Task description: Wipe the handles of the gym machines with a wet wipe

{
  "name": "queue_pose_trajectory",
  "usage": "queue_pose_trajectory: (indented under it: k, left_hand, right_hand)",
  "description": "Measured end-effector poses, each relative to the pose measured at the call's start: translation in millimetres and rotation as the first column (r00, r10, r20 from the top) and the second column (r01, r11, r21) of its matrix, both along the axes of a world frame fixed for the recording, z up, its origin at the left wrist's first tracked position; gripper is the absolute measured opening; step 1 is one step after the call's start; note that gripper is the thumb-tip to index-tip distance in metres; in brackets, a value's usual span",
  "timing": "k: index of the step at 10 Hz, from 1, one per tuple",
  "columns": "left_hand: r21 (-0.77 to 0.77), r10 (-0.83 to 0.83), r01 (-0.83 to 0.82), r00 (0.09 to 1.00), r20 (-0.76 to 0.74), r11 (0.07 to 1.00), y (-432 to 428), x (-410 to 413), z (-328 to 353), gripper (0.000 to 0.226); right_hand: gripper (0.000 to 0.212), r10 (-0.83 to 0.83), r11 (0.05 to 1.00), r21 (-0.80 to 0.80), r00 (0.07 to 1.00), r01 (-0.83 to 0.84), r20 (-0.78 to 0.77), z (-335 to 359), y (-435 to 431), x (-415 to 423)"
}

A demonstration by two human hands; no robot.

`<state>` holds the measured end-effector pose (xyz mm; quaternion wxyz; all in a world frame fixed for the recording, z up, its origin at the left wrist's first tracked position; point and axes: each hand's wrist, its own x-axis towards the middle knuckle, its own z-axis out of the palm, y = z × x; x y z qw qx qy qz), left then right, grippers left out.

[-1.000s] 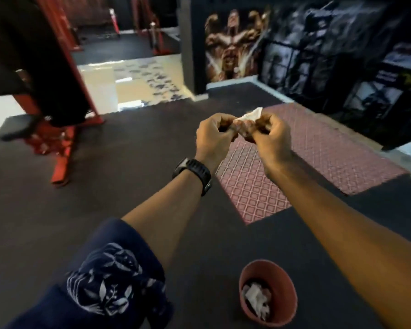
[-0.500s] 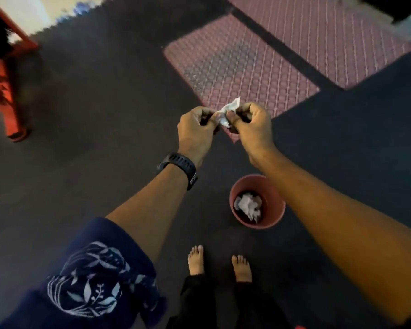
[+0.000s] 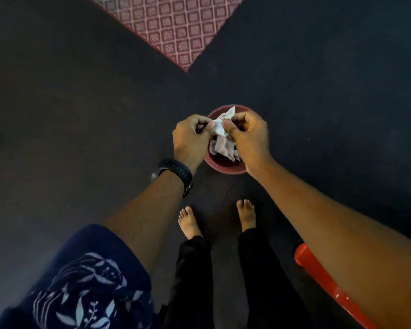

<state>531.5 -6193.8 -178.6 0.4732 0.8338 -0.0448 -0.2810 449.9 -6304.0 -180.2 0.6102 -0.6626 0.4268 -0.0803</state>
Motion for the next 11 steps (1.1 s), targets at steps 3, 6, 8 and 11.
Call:
queue_pose_trajectory:
  k: [3, 6, 8, 11]
  left_hand:
    - [0.158, -0.090, 0.098, 0.994, -0.054, 0.983, -29.8, -21.8, -124.1, 0.007]
    - [0.264, -0.095, 0.116, 0.991, -0.091, 0.958, -58.9, -20.7, -189.9, 0.012]
    - [0.346, -0.058, 0.136, 0.972, -0.227, 0.928, -63.8, -14.0, -211.4, 0.026]
    - [0.250, 0.116, -0.027, 0.930, -0.348, 0.968, -60.4, -7.8, -193.8, 0.017]
  right_hand:
    - [0.009, -0.140, 0.988, 0.042, 0.977, 0.149, -0.160, -129.2, -14.1, -25.7]
    - [0.016, -0.267, 0.942, 0.125, 0.920, 0.312, -0.288, -207.3, -29.7, -18.2]
    - [0.026, -0.248, 0.916, 0.215, 0.901, 0.337, -0.356, -227.0, -33.7, -13.8]
    - [0.026, -0.355, 0.788, 0.393, 0.872, 0.473, -0.338, -198.3, -47.1, -3.9]
